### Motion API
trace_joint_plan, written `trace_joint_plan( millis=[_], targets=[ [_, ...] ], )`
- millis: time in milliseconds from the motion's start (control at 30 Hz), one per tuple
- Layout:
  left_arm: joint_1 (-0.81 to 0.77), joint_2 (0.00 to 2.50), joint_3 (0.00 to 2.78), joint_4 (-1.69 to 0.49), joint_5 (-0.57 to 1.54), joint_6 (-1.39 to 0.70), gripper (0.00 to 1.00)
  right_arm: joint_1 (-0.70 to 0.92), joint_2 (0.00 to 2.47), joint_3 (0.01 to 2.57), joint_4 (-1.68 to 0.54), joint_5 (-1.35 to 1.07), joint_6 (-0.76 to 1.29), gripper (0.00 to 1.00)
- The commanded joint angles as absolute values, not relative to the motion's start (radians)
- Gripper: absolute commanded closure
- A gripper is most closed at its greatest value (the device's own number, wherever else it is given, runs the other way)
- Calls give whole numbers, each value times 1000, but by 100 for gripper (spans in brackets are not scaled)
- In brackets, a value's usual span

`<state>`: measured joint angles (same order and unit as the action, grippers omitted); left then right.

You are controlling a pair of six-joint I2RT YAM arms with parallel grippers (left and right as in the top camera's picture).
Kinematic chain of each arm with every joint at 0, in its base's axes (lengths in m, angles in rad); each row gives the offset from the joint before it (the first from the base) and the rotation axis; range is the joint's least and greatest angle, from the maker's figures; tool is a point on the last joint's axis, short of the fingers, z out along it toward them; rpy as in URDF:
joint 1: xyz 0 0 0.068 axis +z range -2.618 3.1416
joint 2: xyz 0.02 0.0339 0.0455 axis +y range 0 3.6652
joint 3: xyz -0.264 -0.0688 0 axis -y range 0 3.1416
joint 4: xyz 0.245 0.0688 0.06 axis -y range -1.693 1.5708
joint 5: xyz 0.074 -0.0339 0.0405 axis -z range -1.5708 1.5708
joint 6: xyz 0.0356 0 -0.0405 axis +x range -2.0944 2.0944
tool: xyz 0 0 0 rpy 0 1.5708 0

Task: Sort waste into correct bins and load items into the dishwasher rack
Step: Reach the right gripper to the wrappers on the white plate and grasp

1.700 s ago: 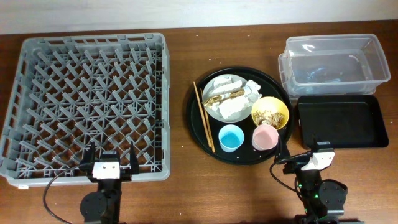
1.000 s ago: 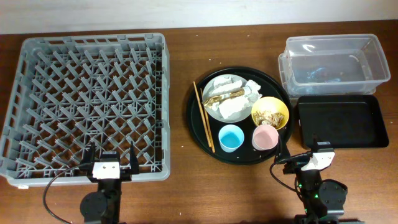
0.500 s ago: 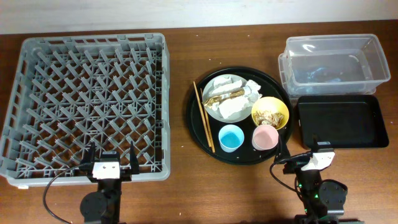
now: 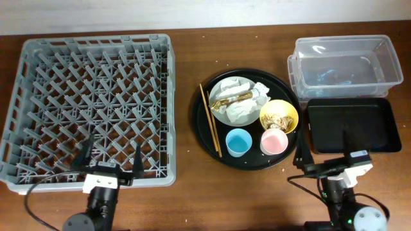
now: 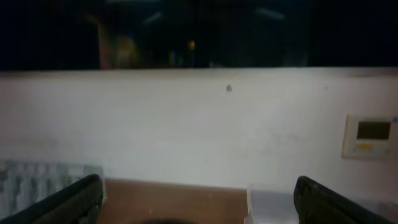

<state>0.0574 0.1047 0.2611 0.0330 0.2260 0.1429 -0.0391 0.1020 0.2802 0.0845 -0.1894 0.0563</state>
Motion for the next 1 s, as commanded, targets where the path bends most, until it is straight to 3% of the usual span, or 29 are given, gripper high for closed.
trace_joint_plan(
  millis=[0,200,333,467,533,667,900,967],
  targets=[
    [54,279,428,23,240,160,1,-33,257,452,7,-218,0,2],
    [54,692,770,-142,242,163,1,-33,742,907,-231,-289,-30,2],
    [54,986,1032,-382,251,163,1,-24,1149,1329,-575,-348,-30,1],
    [54,1212,1261,-606,250,163,1,68,1442,1670,-883,-286,-38,2],
    [54,1329,1377,-739,247,164,1,152,1573,1818,-1018,-259,-141,2],
    [54,1530,1563,-966,247,163,1,299,1745,1917,-1113,-120,-165,2],
    [54,1576,1564,-960,214,181,1,336,1859,1917,-1069,-353,-155,2],
    [54,1576,1564,-960,213,181,1,334,1862,1917,-1031,-239,83,1]
  ],
)
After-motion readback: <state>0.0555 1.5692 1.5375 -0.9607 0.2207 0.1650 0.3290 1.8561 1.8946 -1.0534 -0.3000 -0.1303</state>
